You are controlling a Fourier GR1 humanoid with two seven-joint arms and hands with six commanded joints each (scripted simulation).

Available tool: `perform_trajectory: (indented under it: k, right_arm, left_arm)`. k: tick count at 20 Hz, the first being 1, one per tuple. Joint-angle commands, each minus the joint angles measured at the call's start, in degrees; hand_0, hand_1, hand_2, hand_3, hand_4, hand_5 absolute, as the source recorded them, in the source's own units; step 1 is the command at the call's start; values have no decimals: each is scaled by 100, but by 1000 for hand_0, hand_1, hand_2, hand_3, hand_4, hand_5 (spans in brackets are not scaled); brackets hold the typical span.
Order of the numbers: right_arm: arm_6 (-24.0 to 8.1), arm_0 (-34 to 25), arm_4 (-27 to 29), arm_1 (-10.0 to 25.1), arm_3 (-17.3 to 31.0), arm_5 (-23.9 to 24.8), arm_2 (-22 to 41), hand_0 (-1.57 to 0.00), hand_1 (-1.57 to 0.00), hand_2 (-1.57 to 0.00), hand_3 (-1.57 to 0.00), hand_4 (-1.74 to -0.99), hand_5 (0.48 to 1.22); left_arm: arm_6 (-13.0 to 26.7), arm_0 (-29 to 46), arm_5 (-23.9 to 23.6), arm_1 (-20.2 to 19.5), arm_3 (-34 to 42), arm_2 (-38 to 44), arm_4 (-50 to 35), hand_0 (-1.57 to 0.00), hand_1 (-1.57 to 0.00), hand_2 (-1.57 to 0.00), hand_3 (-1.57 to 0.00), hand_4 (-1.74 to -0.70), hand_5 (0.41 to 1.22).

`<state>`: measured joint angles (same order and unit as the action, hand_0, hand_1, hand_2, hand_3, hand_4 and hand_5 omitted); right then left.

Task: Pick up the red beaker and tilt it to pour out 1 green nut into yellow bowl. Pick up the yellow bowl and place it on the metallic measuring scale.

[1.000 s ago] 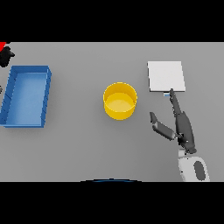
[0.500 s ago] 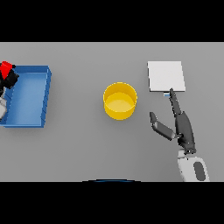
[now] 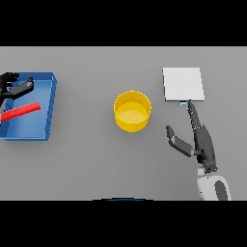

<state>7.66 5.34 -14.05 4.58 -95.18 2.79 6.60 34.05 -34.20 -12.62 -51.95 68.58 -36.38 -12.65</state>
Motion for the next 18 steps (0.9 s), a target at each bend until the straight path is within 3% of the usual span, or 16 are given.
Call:
perform_trajectory:
  k: [1,5,8,10,11,14,18]
  right_arm:
    - [56,34,-55,-31,3,26,44,1,1,1,1,-1189,666]
    - [-139,-32,-165,-62,8,65,99,1,1,1,1,-1193,660]
    - [-246,-57,-435,53,-6,166,135,1,1,1,1,-1203,660]
    - [-234,-227,-433,128,90,-14,207,1,1,1,1,-1175,677]
    - [-151,-323,-428,225,63,-163,257,1,1,1,1,-1162,694]
    - [-108,-692,-646,630,147,-576,439,1,1,1,1,-1221,709]
    - [-518,-1417,-1408,1075,371,-921,882,1,1,1,1,-1278,683]
  left_arm:
    - [4,26,13,13,-11,20,-51,-305,-247,-251,-236,-831,688]
    - [-184,72,-139,0,9,109,-65,-124,-100,-102,-96,-791,674]
    - [-399,-50,-188,80,-128,220,-100,-63,-51,-52,-49,-785,674]
    - [-537,-54,-234,131,-233,221,-55,-40,-32,-33,-31,-781,674]
    - [-582,-33,-287,168,-190,221,-62,-32,-26,-26,-24,-780,679]
    - [-552,-44,-261,221,-221,193,-75,-16,-13,-13,-12,-781,700]
    - [-554,-41,-312,256,-190,181,-78,-6,-5,-5,-4,-794,710]
